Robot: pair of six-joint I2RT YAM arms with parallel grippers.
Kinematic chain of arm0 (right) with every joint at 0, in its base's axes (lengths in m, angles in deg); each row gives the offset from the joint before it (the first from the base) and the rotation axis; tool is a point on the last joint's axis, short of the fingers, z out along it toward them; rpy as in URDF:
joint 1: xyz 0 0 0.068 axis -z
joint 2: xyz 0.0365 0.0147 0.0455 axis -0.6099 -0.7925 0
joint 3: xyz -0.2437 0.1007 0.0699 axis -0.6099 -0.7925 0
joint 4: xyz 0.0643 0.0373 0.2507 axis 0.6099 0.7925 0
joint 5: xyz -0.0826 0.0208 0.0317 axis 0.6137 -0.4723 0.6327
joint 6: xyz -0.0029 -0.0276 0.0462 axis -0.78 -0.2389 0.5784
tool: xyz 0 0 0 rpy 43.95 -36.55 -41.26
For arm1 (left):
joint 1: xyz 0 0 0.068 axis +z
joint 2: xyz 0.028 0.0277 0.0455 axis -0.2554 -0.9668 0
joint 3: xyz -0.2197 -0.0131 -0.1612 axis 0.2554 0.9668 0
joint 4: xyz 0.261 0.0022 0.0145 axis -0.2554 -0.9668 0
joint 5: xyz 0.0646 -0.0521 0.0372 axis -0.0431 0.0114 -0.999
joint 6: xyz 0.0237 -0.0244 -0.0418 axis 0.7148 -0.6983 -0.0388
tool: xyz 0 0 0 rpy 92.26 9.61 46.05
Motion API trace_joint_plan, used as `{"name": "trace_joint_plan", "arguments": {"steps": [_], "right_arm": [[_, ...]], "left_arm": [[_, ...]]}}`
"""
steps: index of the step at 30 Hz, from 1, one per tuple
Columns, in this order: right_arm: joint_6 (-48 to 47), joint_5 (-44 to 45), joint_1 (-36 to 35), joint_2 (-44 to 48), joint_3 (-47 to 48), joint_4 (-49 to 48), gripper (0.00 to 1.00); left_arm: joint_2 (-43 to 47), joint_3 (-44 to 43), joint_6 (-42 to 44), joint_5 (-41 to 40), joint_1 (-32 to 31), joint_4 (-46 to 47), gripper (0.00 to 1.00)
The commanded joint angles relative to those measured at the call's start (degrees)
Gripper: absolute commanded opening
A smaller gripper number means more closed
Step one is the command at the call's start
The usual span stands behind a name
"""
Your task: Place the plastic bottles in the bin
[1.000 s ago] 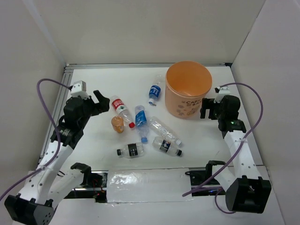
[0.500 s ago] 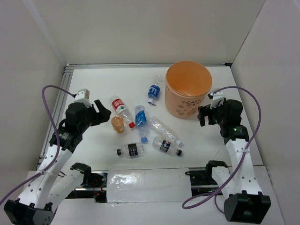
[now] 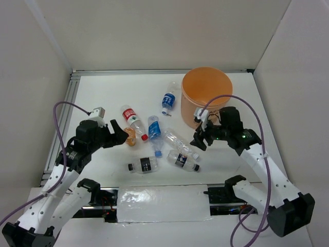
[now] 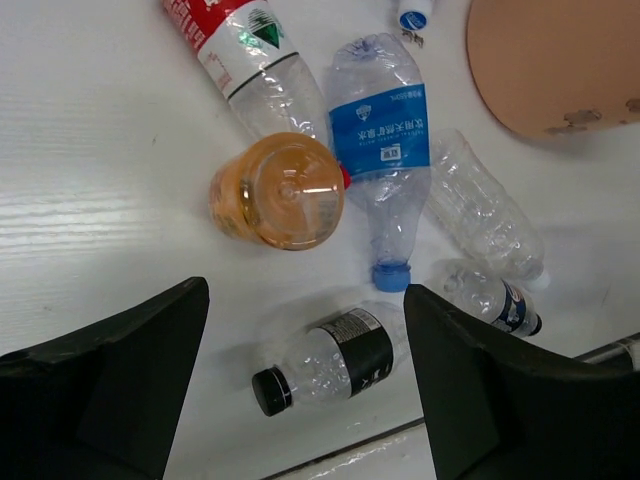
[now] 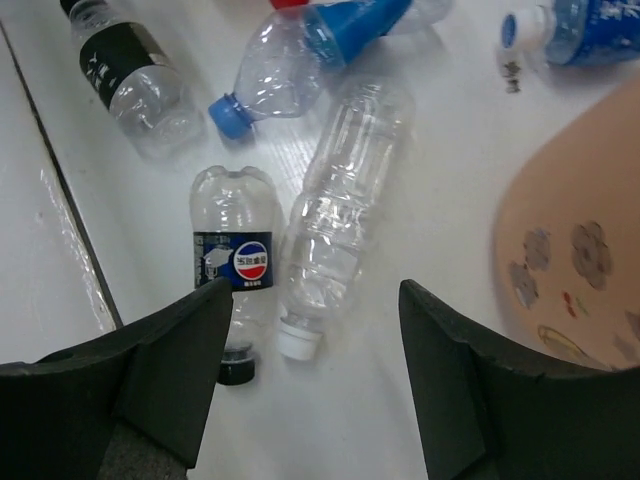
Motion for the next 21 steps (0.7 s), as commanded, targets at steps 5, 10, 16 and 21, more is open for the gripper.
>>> {"name": "trace_joint_plan", "arguments": {"steps": [5, 10, 16, 21], "right_arm": [[9.18, 20.11, -16.28, -12.13, 3.16, -9.17, 0.78], [15.87, 31.78, -21.47, -23.40, 7.90, -12.95, 0.81], [19.13, 36.05, -22.00, -35.53, 12.47, -14.64, 0.95], [19.67, 34.99, -23.23, -39.15, 13.00, -15.16, 1.00]], "left_arm": [[0.62, -0.24, -3.45, -0.59, -3.74, 0.39, 0.92], [0.61, -0.77, -3.98, -3.49, -6.12, 0.39, 0.92], [0.61, -2.00, -4.51, -5.86, -7.88, -1.71, 0.92], [-0.44, -2.00, -4.51, -6.48, -8.41, -1.72, 0.92]]}}
